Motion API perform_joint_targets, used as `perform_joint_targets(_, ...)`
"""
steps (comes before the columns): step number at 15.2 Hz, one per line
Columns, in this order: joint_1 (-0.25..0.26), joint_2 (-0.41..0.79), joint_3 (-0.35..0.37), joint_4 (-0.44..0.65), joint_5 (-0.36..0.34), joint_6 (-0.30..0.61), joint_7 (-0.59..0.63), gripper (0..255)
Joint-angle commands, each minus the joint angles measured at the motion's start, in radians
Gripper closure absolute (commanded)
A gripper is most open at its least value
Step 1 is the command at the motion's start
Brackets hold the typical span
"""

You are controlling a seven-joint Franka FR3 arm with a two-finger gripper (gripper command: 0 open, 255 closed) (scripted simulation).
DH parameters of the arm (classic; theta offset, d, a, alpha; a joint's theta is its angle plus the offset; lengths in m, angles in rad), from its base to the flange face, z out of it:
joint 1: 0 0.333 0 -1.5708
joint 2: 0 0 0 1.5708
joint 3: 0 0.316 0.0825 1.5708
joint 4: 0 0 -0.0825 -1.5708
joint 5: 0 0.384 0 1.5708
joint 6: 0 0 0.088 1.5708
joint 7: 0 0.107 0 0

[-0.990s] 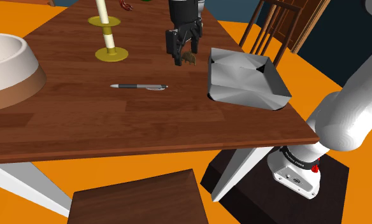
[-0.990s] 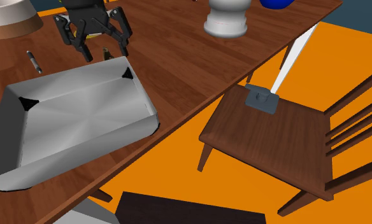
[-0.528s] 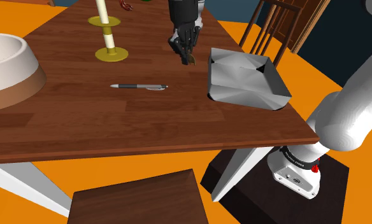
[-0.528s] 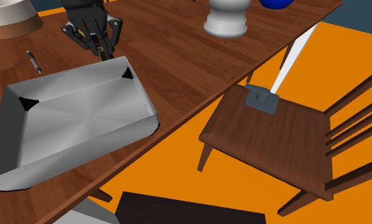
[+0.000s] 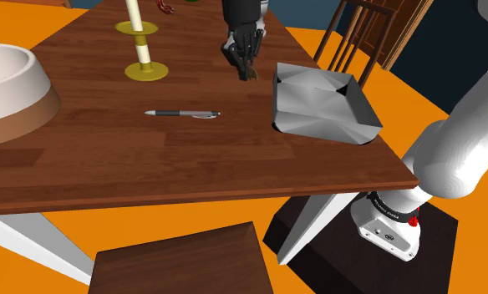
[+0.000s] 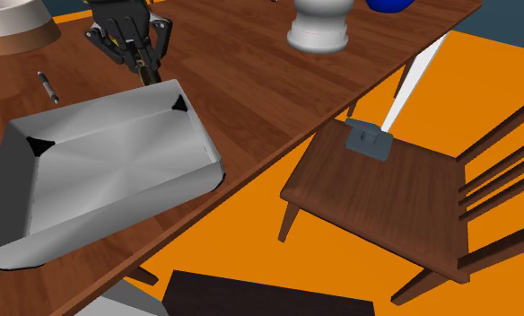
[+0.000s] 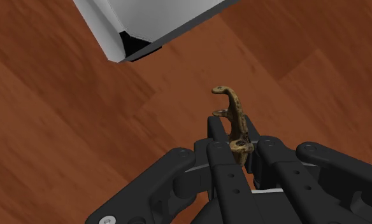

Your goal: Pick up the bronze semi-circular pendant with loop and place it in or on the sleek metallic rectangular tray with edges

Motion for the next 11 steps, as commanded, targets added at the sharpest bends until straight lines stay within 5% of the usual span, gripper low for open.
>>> perform_joint_targets(1, 0.001, 0.004, 0.001, 0.029, -0.002, -0.026, 0.0, 255)
perform_joint_targets(11, 0.012, 0.052, 0.009, 0.223, -0.021, -0.177, 0.009, 255)
